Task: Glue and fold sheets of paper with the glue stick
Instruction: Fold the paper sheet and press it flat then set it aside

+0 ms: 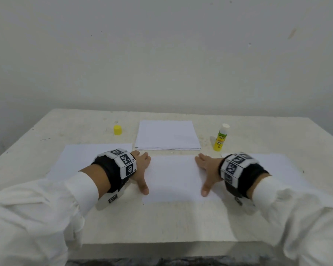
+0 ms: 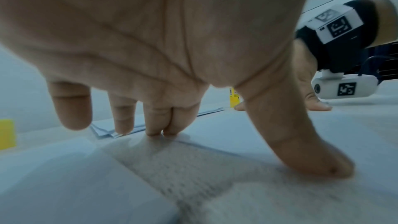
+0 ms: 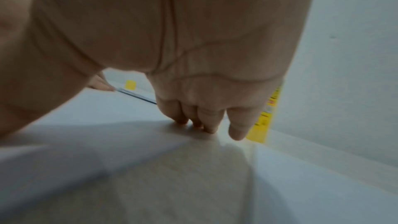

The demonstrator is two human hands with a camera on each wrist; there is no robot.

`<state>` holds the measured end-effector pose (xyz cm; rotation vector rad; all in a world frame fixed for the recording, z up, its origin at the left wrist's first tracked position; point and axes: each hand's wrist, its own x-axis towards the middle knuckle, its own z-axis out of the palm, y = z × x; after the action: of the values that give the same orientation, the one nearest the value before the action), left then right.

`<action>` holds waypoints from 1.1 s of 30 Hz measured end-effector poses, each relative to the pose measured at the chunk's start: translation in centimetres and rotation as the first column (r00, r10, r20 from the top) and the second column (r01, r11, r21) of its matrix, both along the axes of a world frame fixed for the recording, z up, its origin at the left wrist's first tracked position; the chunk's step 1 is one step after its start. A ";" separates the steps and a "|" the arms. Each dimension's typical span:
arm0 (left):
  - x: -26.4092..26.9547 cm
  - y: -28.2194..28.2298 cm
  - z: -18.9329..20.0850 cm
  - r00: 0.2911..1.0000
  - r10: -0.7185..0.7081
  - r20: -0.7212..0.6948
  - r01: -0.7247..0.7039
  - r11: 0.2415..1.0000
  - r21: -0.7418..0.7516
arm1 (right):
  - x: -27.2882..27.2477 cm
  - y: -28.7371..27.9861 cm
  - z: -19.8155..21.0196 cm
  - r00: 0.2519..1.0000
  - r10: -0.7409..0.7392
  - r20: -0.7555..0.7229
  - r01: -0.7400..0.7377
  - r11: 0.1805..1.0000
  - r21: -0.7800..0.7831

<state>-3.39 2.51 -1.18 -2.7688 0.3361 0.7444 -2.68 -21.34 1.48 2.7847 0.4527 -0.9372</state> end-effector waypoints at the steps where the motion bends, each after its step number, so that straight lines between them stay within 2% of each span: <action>1: 0.0 -0.1 0.1 1.000 0.004 -0.001 -0.004 1.000 0.009 | 0.0 -1.1 0.1 1.000 -0.013 -0.009 0.013 1.000 -0.004; 5: 0.5 -1.7 0.4 0.999 0.031 -0.026 -0.030 0.998 0.054 | 0.3 -1.6 -0.2 1.000 -0.001 0.001 0.001 0.999 -0.050; 13: 1.5 -10.7 -0.8 1.000 0.017 -0.020 -0.020 0.990 -0.142 | 2.0 -1.2 -2.3 0.998 -0.015 0.059 0.023 0.989 -0.145; 17: 0.7 -13.1 -1.2 1.000 -0.016 -0.014 0.014 0.987 -0.158 | 2.9 -1.5 -3.8 0.993 0.009 0.119 0.013 0.983 -0.181; 21: 0.6 -10.7 -1.0 0.999 0.049 -0.025 -0.051 0.995 -0.090 | 1.7 -1.1 -2.1 0.997 -0.032 0.065 0.041 0.989 -0.140; 28: -0.4 -3.9 -0.6 0.994 0.105 -0.015 -0.105 0.994 -0.038 | 0.1 -2.1 -0.2 0.999 -0.001 0.047 0.001 1.000 0.000; 33: -0.8 -1.5 0.0 0.990 0.141 -0.005 -0.141 0.989 -0.039 | -0.2 -2.7 0.5 0.999 0.042 0.003 -0.042 0.998 -0.056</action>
<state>-4.19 1.05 -1.17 -2.8520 0.1574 0.7820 -2.89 -24.01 1.99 2.7153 0.4748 -0.9209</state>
